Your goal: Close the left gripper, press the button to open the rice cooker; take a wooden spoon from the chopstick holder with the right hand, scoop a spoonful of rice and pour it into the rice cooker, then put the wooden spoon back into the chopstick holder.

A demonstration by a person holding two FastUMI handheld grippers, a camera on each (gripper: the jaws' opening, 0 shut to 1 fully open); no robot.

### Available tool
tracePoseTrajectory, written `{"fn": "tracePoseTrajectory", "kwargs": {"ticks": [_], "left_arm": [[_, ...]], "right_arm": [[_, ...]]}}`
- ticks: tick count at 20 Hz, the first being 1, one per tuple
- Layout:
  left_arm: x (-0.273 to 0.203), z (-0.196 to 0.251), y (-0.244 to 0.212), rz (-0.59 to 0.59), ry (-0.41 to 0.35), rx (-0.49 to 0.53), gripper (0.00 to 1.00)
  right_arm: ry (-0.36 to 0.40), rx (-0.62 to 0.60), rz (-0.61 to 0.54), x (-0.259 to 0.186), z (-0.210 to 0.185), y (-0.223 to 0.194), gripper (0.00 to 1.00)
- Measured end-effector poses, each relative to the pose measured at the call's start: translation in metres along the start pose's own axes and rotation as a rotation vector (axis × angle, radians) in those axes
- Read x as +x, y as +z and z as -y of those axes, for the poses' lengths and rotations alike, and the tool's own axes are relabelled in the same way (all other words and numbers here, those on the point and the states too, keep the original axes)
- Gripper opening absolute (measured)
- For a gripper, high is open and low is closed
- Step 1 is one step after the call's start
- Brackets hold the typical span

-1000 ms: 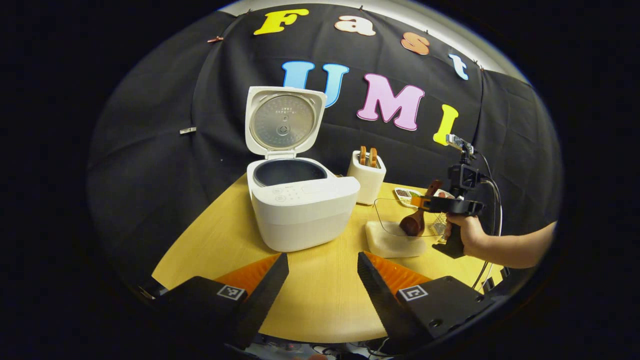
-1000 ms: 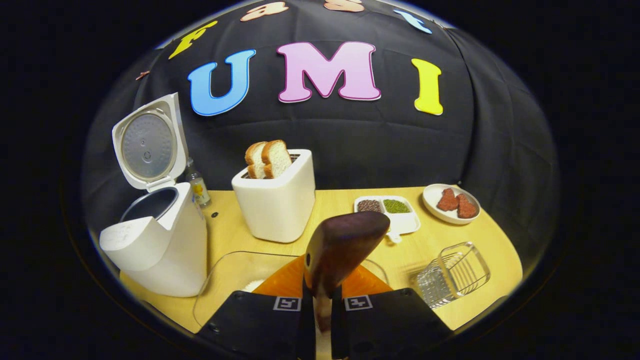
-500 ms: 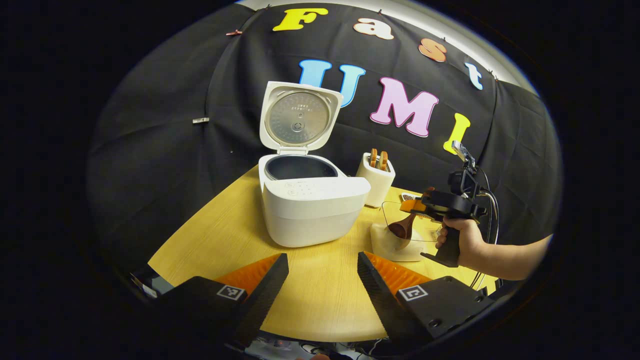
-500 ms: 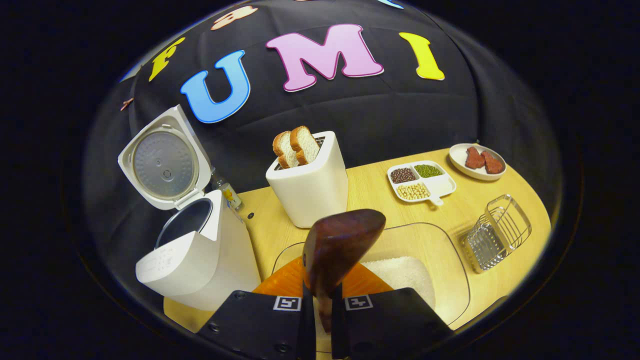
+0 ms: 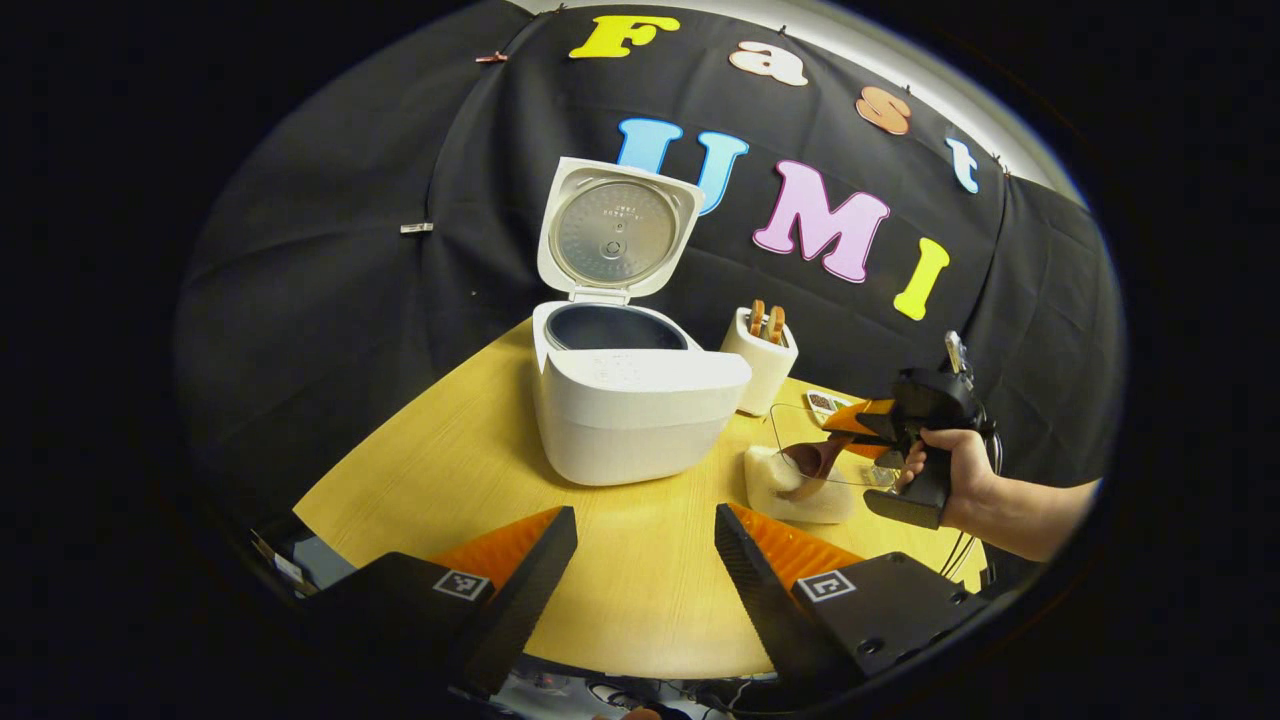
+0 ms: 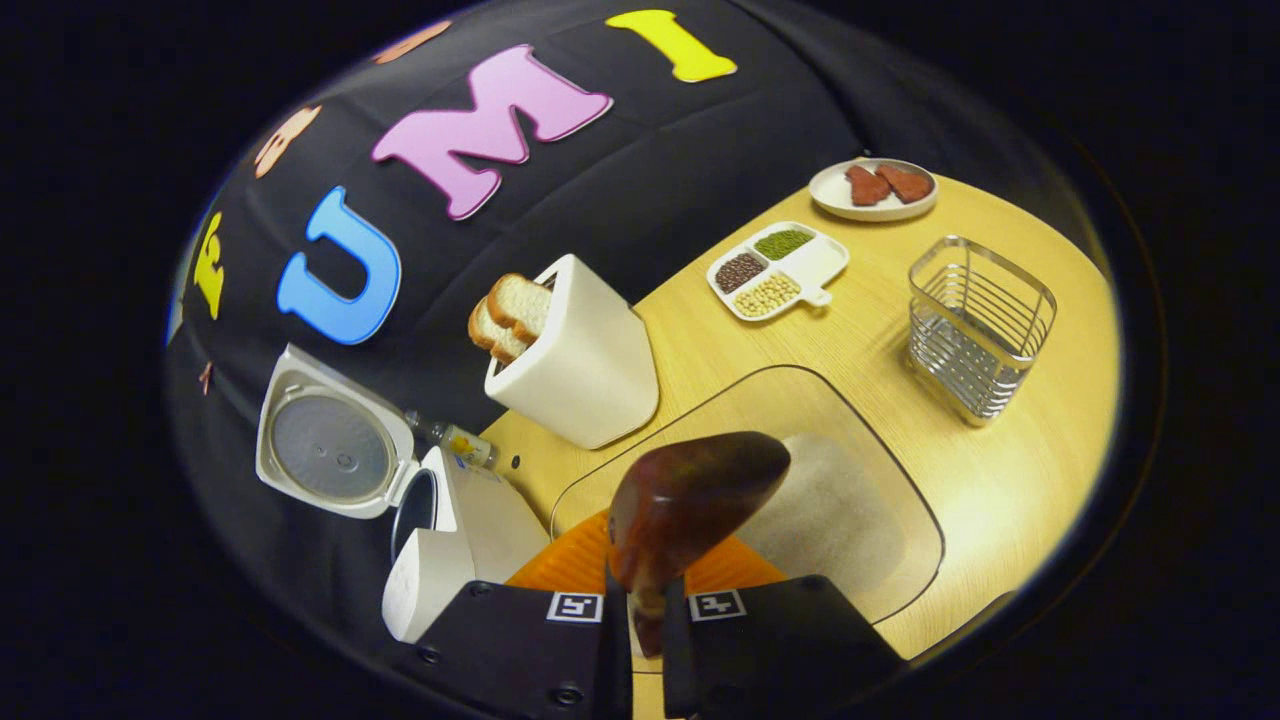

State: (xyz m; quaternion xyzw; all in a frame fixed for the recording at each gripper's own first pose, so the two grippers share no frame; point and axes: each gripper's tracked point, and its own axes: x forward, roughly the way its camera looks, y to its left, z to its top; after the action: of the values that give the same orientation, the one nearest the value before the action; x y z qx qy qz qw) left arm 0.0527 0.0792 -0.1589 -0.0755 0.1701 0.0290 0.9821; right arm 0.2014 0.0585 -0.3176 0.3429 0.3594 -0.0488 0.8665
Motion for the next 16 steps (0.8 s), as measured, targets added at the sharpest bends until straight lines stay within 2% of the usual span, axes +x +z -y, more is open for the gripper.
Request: {"fn": "tracePoseTrajectory", "kwargs": {"ticks": [6,16], "left_arm": [[-0.002,0.005,0.006,0.019,-0.02,0.041,0.96],[-0.007,0.012,0.004,0.031,-0.066,0.041,0.96]], "right_arm": [[-0.026,0.088,0.066,-0.021,0.024,0.033,0.17],[0.014,0.284,0.117,-0.052,0.009,0.07,0.16]]}}
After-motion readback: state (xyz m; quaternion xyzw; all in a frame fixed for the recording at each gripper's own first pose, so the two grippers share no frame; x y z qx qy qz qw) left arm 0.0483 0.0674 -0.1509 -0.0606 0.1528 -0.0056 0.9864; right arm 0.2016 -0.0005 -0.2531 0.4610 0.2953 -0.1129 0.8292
